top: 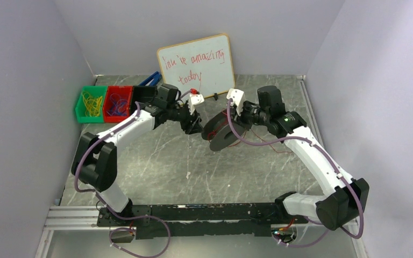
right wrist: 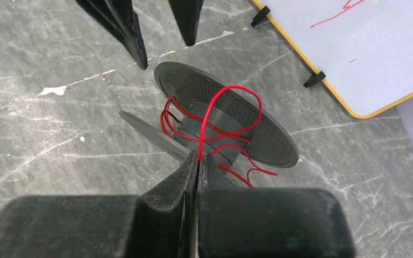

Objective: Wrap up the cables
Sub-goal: Wrap the cable around the cable reel.

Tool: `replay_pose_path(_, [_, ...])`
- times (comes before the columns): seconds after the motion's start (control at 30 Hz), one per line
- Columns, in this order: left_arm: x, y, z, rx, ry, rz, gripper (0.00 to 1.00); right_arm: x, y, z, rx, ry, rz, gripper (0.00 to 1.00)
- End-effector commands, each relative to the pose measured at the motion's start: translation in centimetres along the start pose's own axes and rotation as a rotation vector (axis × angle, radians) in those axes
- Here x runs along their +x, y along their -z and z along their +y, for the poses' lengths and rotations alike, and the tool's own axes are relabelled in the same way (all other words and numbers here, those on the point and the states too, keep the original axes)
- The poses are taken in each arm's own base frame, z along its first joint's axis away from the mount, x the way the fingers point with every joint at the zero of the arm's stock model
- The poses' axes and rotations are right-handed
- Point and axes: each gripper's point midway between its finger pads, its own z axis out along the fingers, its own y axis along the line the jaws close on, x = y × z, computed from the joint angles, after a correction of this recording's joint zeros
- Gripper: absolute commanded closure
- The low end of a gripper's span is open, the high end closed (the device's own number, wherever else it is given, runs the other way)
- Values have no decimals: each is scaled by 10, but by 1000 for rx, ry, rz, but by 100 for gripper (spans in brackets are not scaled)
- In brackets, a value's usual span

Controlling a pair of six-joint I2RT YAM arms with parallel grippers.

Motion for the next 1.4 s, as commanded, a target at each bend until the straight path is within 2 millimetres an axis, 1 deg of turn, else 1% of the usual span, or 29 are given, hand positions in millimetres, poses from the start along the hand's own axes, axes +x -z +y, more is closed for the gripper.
replay_pose_path(0.0, [-1, -11, -7, 28, -22, 7, 39, -17, 2, -8, 20, 19, -64, 100])
replay_pose_path(0.1, [-2, -14, -10, 40, -28, 3, 39, -18, 5, -11, 27, -3, -85, 100])
replay_pose_path(0.17, [-2, -15, -10, 39, -27, -1, 39, -24, 8, -8, -10, -32, -120, 100])
replay_pose_path(0.27, [0, -18, -9, 36, -27, 0, 39, -29, 6, -8, -40, -64, -136, 100])
replay_pose_path(0.43, [5, -23, -11, 42, -23, 5, 39, -33, 4, -12, -42, -67, -133, 100])
replay_pose_path(0.7, [10, -31, -3, -6, -23, 13, 39, -33, 3, -6, -76, -77, -143, 100])
replay_pose_path(0.9, [12, -38, 4, -34, -13, 14, 40, -38, 5, -2, -100, -80, -162, 100])
replay_pose_path(1.0, [14, -41, 4, -36, -15, 15, 40, -38, 5, -3, -101, -81, -162, 100])
replay_pose_path(1.17, [14, -42, -2, -14, -7, 4, 40, -37, 5, -3, -98, -83, -161, 100])
replay_pose_path(1.37, [22, -48, -2, -19, 5, 16, 40, -36, 4, -3, -100, -88, -159, 100])
